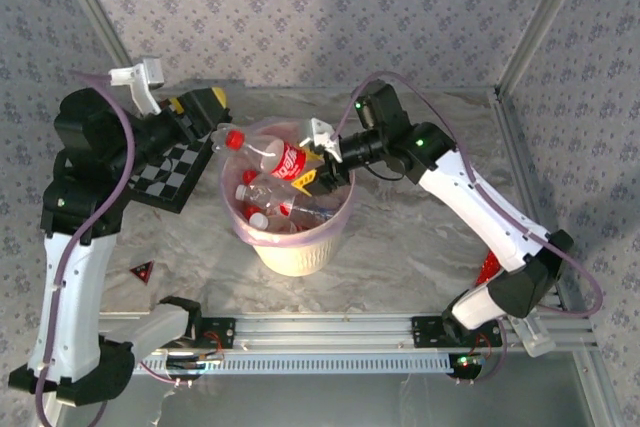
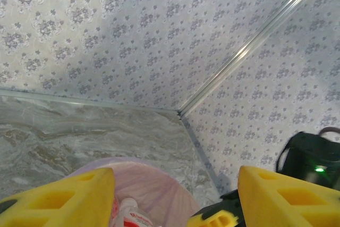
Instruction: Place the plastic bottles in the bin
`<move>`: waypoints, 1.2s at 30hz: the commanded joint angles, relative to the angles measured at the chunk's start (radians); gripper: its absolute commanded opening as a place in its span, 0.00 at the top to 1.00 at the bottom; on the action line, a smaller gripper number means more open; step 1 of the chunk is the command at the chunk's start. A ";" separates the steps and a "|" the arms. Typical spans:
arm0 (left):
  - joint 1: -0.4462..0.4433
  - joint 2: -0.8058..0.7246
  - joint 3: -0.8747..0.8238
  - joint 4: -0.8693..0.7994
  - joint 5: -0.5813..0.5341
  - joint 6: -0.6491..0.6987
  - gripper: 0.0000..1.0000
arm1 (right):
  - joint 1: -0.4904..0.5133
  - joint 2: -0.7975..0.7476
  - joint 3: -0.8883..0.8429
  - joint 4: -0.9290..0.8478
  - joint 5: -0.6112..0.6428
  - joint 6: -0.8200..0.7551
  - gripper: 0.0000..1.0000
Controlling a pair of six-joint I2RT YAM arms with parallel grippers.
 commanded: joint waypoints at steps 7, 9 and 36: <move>0.006 -0.021 -0.055 0.024 0.088 -0.051 0.38 | -0.019 0.026 -0.006 -0.152 -0.106 -0.271 0.38; 0.006 -0.024 -0.065 0.030 0.087 -0.051 0.38 | -0.023 0.026 0.013 -0.162 -0.096 -0.269 0.13; 0.011 -0.010 -0.094 -0.033 -0.044 0.030 0.39 | 0.095 0.026 -0.008 -0.140 0.318 -0.029 0.54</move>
